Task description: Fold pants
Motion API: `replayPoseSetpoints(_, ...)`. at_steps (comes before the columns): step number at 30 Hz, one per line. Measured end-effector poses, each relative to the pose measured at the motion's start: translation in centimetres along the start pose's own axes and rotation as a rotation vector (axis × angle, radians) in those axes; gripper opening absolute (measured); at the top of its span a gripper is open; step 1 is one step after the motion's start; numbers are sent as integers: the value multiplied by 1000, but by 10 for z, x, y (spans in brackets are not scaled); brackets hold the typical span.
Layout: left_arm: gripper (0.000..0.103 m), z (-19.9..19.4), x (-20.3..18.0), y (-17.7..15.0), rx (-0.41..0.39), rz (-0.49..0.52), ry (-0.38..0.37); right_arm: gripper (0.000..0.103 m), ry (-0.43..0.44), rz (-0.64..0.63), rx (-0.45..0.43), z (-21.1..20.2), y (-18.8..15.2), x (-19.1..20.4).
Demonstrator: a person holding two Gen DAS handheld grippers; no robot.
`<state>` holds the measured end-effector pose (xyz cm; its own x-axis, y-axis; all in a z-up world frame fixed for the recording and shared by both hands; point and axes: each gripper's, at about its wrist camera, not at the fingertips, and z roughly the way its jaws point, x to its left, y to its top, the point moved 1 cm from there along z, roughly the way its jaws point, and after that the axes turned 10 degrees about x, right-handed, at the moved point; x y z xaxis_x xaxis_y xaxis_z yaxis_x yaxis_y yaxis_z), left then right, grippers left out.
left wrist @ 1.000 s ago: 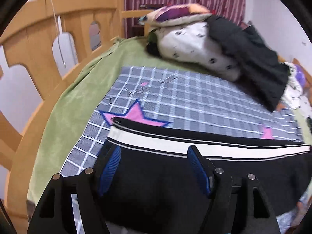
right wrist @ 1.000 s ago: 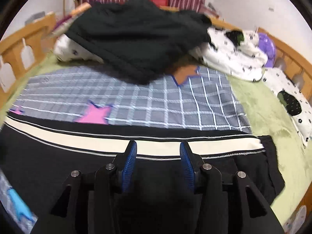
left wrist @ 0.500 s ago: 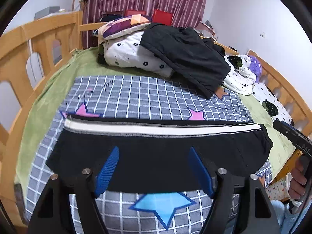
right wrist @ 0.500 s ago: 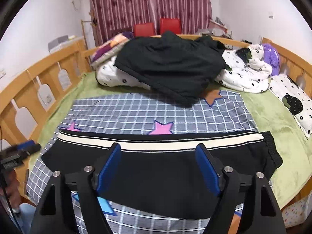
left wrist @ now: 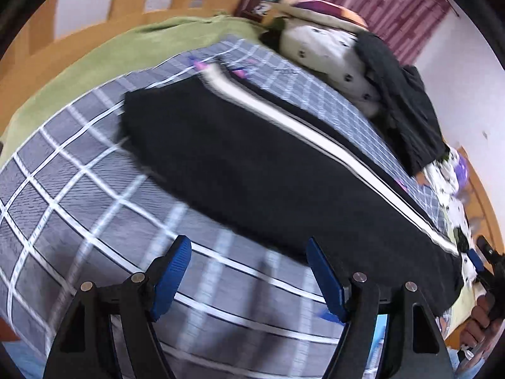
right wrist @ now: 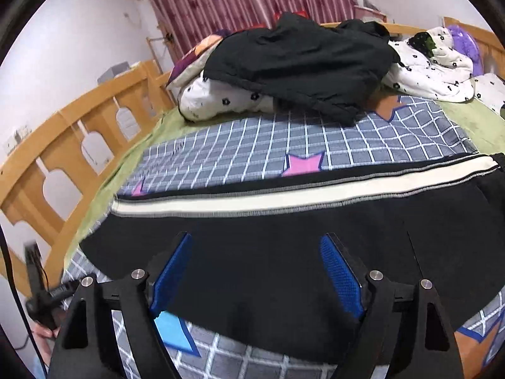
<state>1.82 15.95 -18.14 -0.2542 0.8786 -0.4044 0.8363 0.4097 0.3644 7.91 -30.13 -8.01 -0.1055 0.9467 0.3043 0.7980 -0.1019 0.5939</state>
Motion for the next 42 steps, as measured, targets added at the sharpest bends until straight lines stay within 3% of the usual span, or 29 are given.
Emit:
replayPoseSetpoints(2, 68, 8, 18, 13, 7, -45, -27, 83, -28, -12, -29, 4, 3, 2)
replayPoseSetpoints(7, 62, 22, 41, 37, -16, -104, -73, 83, -103, -46, -8, 24, 2, 8)
replayPoseSetpoints(16, 60, 41, 57, 82, -50, -200, -109, 83, -187, -121, 71, 53, -7, 4)
replayPoseSetpoints(21, 57, 43, 53, 97, -59, -191, -24, 83, -183, -60, 55, 52, 0, -7)
replayPoseSetpoints(23, 42, 41, 51, 101, -78, -199, 46, 83, -177, -44, 50, 50, 3, -9)
replayPoseSetpoints(24, 28, 40, 52, 102, -88, -209, 90, 83, -182, -40, 47, 48, 4, -11)
replayPoseSetpoints(27, 14, 37, 47, 106, -88, -211, 123, 82, -194, -29, 45, 42, 4, -16)
replayPoseSetpoints(31, 11, 18, -10, 105, -179, -34, 327, 82, -189, -9, 20, 23, -1, -31)
replayPoseSetpoints(35, 10, -4, -103, 92, -303, 199, 406, 82, -211, 2, -33, -3, -8, -49)
replayPoseSetpoints(38, 10, -9, -188, 67, -358, 375, 378, 82, -237, 16, -78, -25, -15, -67)
replayPoseSetpoints(42, 10, 17, -290, 12, -312, 559, 251, 82, -281, 65, -144, -58, -22, -99)
